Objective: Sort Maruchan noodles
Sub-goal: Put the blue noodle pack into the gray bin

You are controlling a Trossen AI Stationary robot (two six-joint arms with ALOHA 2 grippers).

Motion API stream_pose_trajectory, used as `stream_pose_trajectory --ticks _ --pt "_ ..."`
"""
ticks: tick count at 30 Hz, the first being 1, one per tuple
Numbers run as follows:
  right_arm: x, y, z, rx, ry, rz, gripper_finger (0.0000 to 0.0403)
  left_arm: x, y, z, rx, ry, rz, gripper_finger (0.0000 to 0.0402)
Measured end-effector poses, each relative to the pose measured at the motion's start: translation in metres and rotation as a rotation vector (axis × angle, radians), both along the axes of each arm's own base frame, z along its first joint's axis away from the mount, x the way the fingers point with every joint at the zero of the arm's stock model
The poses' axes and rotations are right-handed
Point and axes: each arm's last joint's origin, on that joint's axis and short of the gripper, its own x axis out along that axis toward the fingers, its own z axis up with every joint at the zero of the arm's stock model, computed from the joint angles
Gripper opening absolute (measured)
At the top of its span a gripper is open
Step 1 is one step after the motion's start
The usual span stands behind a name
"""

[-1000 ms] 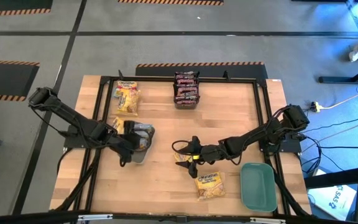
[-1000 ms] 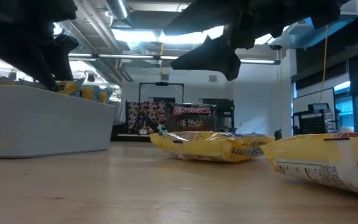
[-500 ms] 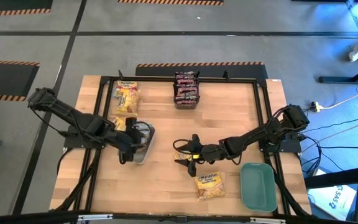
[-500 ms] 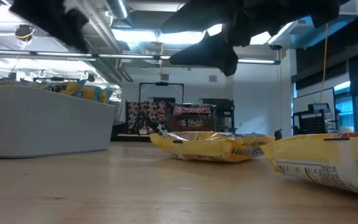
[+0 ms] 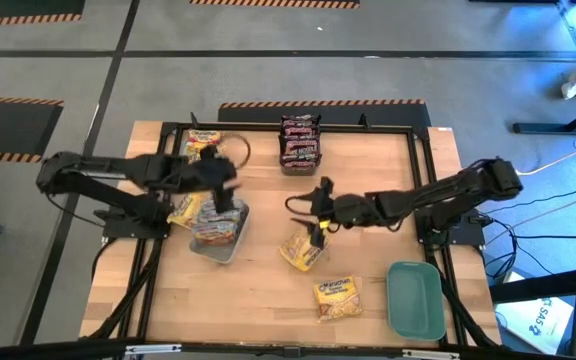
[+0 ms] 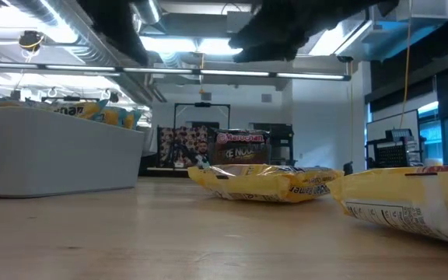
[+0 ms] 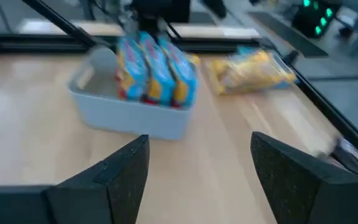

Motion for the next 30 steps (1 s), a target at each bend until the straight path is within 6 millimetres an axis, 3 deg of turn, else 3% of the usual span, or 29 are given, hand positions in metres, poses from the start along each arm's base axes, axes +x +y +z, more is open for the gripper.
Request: stream_pose_trajectory --ticks 7,11,14,22,27,30 --pt "-0.017 -0.007 -0.007 0.004 0.175 -0.076 0.0264 -0.016 0.067 -0.007 -0.039 0.008 0.429 0.0218" --pt "-0.023 -0.008 -0.020 0.038 0.281 -0.127 0.0254 -0.027 0.100 -0.023 -0.048 0.075 0.605 0.0218" --pt "-0.031 -0.010 -0.033 0.071 0.330 -0.161 0.0222 -0.034 0.121 -0.041 -0.070 0.138 0.709 0.0218" --pt "-0.052 -0.013 -0.070 0.114 0.424 -0.222 0.0107 -0.038 0.162 -0.085 -0.123 0.308 0.864 0.0218" --pt "-0.056 -0.014 -0.076 0.162 0.422 -0.261 0.0062 -0.036 0.177 -0.110 -0.157 0.412 0.890 0.0218" --pt "-0.056 -0.013 -0.077 0.178 0.410 -0.265 0.0046 -0.032 0.180 -0.122 -0.216 0.454 0.814 0.0218"
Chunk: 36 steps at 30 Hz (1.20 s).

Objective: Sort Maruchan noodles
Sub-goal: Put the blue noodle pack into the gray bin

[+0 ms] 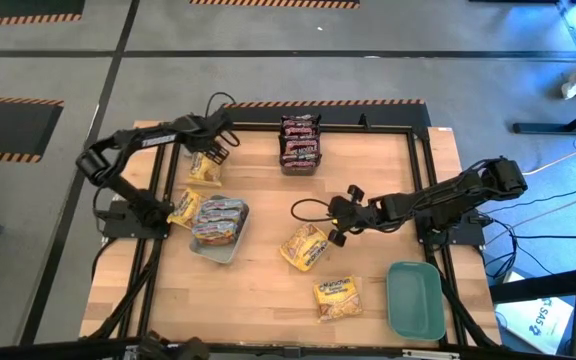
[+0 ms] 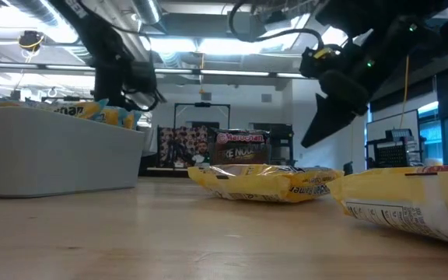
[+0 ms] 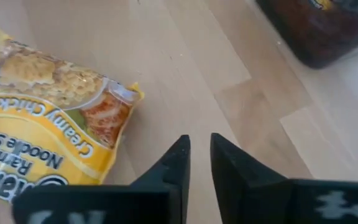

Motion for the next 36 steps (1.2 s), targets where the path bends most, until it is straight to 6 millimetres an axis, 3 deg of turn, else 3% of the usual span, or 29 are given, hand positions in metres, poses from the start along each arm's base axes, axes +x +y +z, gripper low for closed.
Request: stream_pose_trajectory --ticks 4,8,12,17,21,25,30,36 --pt "0.002 0.001 0.001 0.026 -0.023 0.014 0.0036 0.014 -0.004 -0.008 -0.125 -0.139 -0.121 0.0218" --pt "0.005 0.001 0.003 0.030 -0.062 0.015 0.0035 0.029 -0.010 0.000 -0.130 -0.270 -0.242 0.0218" --pt "0.006 0.002 0.005 0.030 -0.083 0.019 0.0035 0.027 -0.012 0.015 -0.015 -0.177 -0.224 0.0218" --pt "0.006 0.002 0.005 0.030 -0.083 0.019 0.0035 0.008 0.006 0.020 0.136 -0.051 -0.065 0.0218" --pt "0.006 0.002 0.005 0.040 -0.088 0.007 0.0035 -0.009 0.027 0.009 0.123 -0.042 0.052 0.0218" --pt "0.006 0.002 0.005 0.048 -0.090 0.003 0.0035 -0.011 0.040 -0.011 0.056 -0.049 0.076 0.0218" --pt "0.006 0.002 0.005 0.060 -0.087 0.012 0.0035 -0.001 0.045 -0.036 0.015 0.019 0.031 0.0218" --pt "0.006 0.002 0.005 0.056 -0.088 0.013 0.0035 0.023 0.038 -0.036 0.023 -0.110 -0.080 0.0218"
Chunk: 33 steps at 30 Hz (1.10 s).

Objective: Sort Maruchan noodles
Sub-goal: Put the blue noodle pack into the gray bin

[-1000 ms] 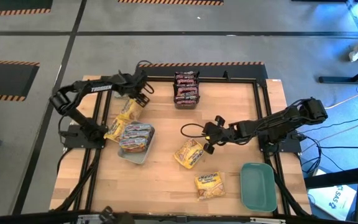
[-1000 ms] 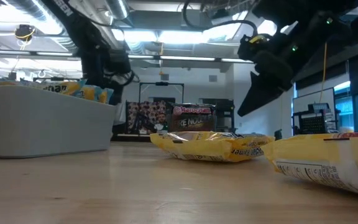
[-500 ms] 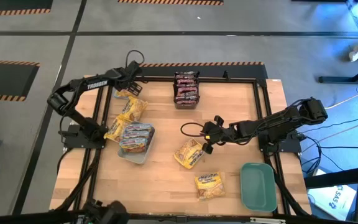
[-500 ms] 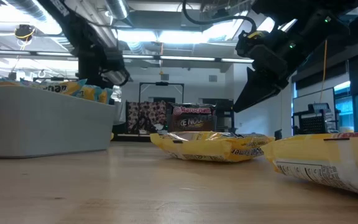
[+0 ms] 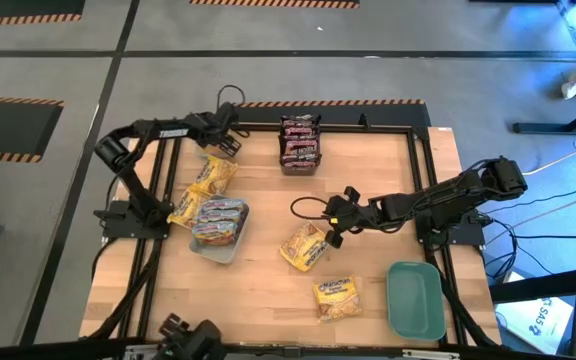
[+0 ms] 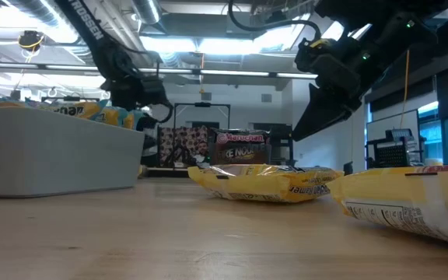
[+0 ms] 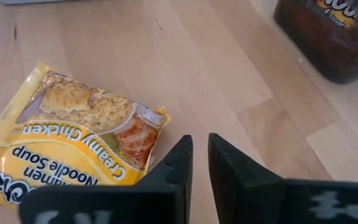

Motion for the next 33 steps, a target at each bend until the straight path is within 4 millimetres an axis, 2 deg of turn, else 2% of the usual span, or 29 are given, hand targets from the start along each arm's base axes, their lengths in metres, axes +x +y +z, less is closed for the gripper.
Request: stream_pose_trajectory --ticks 5,10,20,29,33 --pt "0.003 0.000 0.003 -0.019 -0.044 0.005 0.0035 0.025 -0.015 0.001 -0.089 -0.173 -0.187 0.0218" --pt "0.008 0.001 0.008 -0.007 -0.116 0.016 0.0035 0.057 -0.040 0.002 -0.144 -0.323 -0.395 0.0218" --pt "0.011 0.003 0.011 -0.029 -0.139 0.089 0.0035 0.093 -0.098 0.003 -0.193 -0.337 -0.587 0.0218" --pt "0.011 0.000 0.011 0.018 -0.148 0.060 0.0037 0.118 -0.152 0.006 -0.229 -0.396 -0.760 0.0218" --pt "0.011 -0.004 0.010 0.110 -0.146 -0.005 0.0074 0.130 -0.176 0.005 -0.222 -0.448 -0.849 0.0218"
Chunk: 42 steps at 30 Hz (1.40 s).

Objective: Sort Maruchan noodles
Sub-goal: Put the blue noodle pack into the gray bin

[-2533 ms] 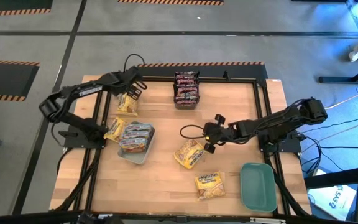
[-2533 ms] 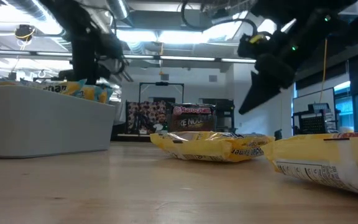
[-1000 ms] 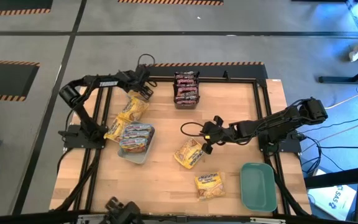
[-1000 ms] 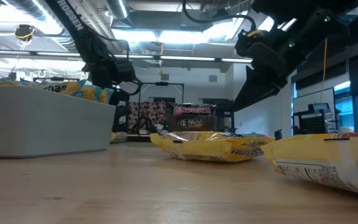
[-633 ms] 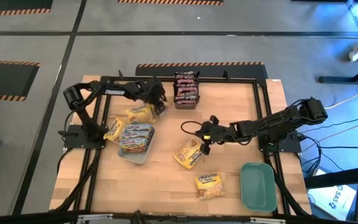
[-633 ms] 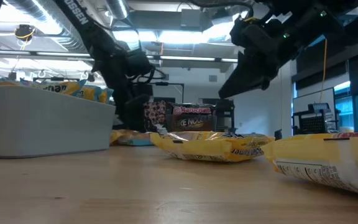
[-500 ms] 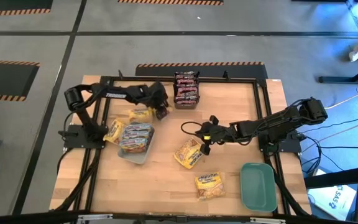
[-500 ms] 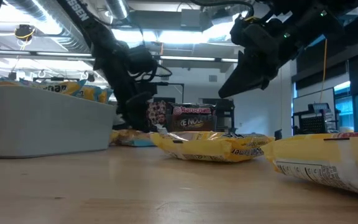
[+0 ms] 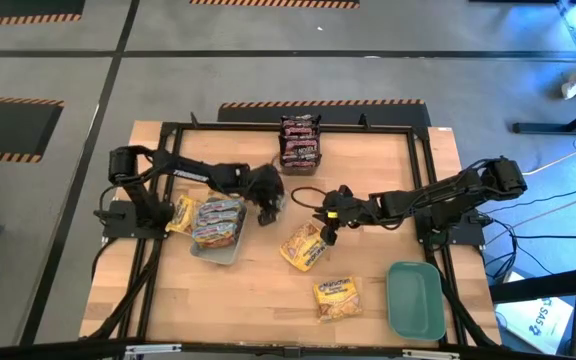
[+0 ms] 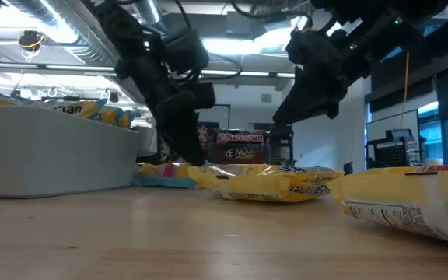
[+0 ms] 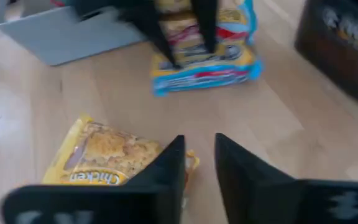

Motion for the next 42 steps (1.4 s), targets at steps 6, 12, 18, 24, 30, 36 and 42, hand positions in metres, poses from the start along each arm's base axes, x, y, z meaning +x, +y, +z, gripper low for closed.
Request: stream_pose_trajectory --ticks 6,12,18,24,30,36,42 --pt "-0.005 -0.002 -0.005 0.007 0.053 -0.103 0.0203 0.021 -0.027 -0.008 -0.003 -0.124 -0.073 0.0218" --pt "-0.009 -0.006 -0.010 0.045 0.111 -0.127 0.0298 0.047 -0.046 0.006 0.009 -0.207 -0.161 0.0218" --pt "-0.009 -0.005 -0.010 0.135 0.099 -0.173 0.0320 0.045 -0.047 0.037 0.109 -0.178 -0.196 0.0218" --pt "-0.010 -0.010 -0.013 0.221 0.067 -0.221 0.0312 0.007 -0.035 0.041 0.193 0.024 -0.131 0.0218" --pt "-0.012 -0.021 -0.023 0.356 -0.037 -0.226 0.0308 -0.015 -0.027 0.020 0.168 0.087 -0.110 0.0218" --pt "-0.010 -0.023 -0.031 0.401 -0.029 -0.199 0.0308 -0.012 -0.027 0.005 0.168 0.053 -0.103 0.0218" --pt "-0.006 -0.023 -0.048 0.405 0.025 -0.198 0.0308 0.001 -0.028 -0.003 0.179 -0.029 -0.101 0.0218"
